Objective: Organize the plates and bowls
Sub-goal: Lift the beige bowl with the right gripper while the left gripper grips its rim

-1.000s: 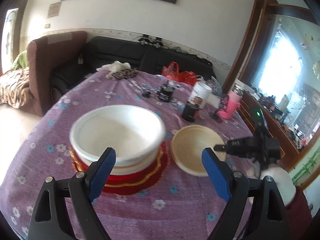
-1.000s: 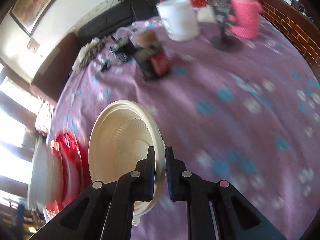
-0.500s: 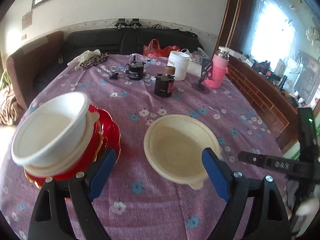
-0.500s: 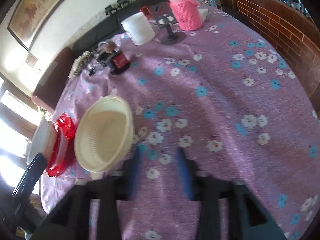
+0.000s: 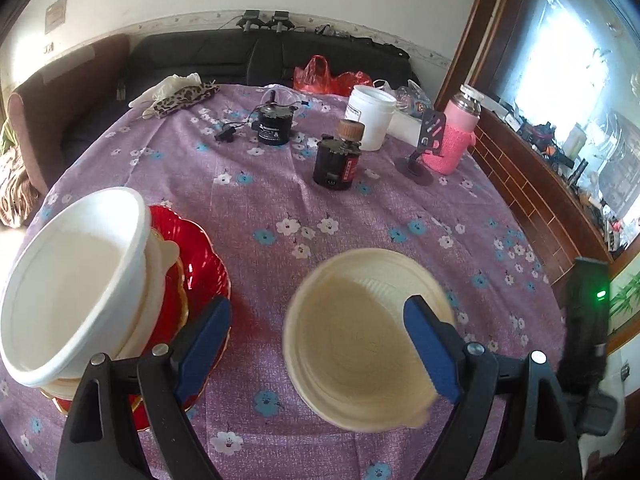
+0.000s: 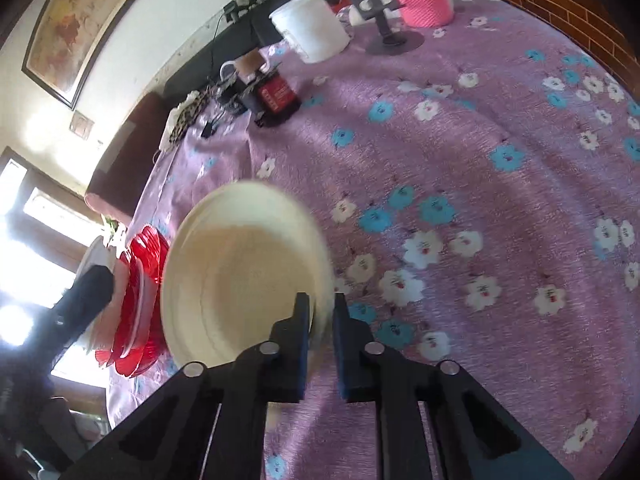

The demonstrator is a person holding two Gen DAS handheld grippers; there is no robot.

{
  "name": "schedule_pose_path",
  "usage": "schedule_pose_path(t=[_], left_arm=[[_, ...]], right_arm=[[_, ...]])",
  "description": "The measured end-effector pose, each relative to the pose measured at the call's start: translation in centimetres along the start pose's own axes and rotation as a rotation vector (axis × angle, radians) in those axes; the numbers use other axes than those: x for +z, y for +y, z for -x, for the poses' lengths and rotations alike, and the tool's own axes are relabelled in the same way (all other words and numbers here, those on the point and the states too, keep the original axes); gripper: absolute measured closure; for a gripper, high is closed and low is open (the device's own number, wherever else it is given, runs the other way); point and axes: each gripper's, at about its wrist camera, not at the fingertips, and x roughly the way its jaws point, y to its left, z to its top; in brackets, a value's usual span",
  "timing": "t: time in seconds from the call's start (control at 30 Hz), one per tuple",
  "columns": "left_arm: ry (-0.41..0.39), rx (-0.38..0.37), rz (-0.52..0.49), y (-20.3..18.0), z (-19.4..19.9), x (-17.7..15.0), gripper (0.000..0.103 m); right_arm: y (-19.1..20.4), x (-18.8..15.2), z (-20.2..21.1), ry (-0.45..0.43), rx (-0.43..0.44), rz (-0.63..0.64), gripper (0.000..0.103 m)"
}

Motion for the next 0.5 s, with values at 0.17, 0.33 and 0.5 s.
schedule_pose_path(t=[0.17,0.33,0.5], left_arm=[[0.021,-0.011,-0.014,-1.0,-1.2,-0.5,0.016],[0.079,-0.049,-0.063,-3.1,-3.2,-2.0,0.017],[0.116,-0.066,-0.126,-5.6,-4.5,-3.8,0.027]], right_arm=[[-2.5,-0.3,2.9,0.009,-0.064,-0.017,0.093],[-4.7,-0.6,4.8,0.006,-0.094,-0.034,0.092],[-5.2,-1.5,5.5,-0.031,-0.084,-0.035,0.068]])
